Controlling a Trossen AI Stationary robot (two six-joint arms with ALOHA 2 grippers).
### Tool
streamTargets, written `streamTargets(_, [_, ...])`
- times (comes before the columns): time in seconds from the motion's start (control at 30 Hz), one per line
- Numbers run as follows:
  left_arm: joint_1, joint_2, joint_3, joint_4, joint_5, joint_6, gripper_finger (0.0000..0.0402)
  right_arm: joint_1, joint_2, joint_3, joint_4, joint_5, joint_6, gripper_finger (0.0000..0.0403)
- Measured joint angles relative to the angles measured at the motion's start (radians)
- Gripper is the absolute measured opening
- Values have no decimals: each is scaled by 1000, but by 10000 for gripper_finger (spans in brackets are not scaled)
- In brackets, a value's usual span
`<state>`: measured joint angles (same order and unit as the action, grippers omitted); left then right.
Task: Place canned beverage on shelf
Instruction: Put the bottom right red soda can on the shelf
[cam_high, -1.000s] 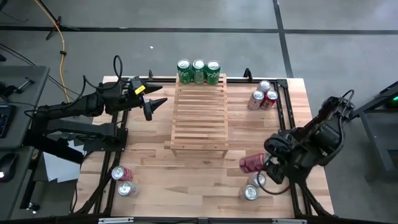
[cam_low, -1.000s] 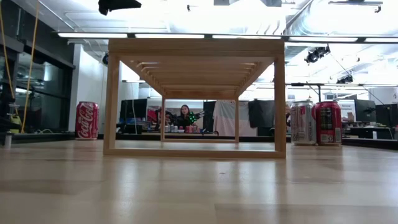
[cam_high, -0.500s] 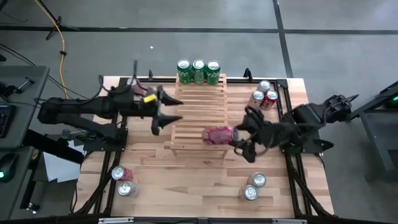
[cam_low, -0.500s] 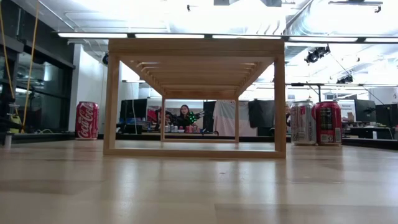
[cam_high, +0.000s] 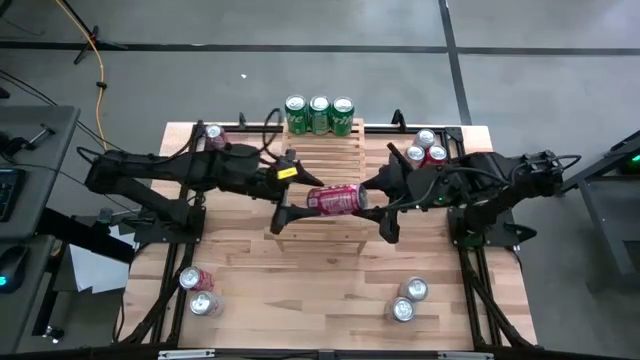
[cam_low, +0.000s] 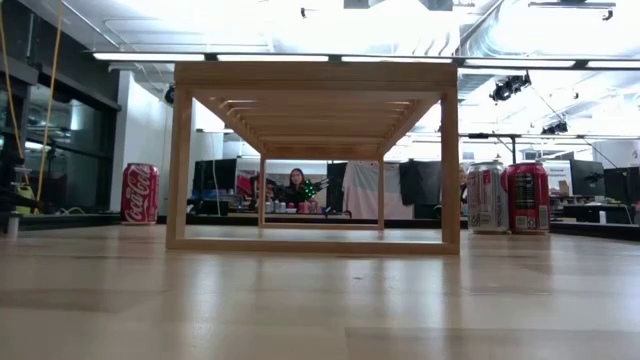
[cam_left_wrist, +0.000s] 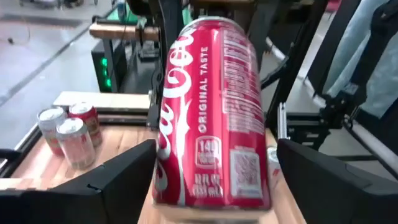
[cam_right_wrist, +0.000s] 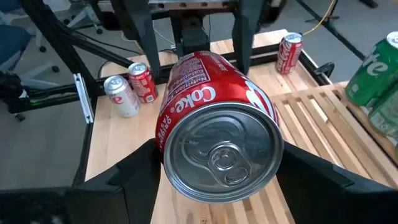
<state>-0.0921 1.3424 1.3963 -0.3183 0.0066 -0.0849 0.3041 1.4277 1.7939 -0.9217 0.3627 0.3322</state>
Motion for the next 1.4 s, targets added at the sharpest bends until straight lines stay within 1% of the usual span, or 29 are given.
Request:
streamTargets(0.23, [0,68,42,-10,2,0,359,-6,1,0,33,-15,-38,262])
streamTargets(0.43, [0,94,45,-12,42,0,360,-6,1,0,58,-15,-57,261])
streamTargets(0.8, [0,84,46,25,40,19,360,-23,3,0,43,-25,-46,261])
streamTargets(0.87, [1,84,46,25,38,26,354,-29,5,0,46,-33,-46,261])
streamTargets(0.93, [0,84,46,19,28,27,340,-30,9,0,47,-39,-46,261])
streamTargets(1.07, [0,83,46,3,8,35,288,-31,13,0,54,-40,-61,261])
streamTargets(1.23, [12,82,46,-8,8,42,284,-31,13,0,57,-38,-58,262])
streamTargets(1.3, [19,74,47,-32,3,54,284,-31,13,0,56,-39,-51,288])
streamTargets(1.4, [45,42,43,-123,-53,68,284,-33,0,1,45,-15,5,340])
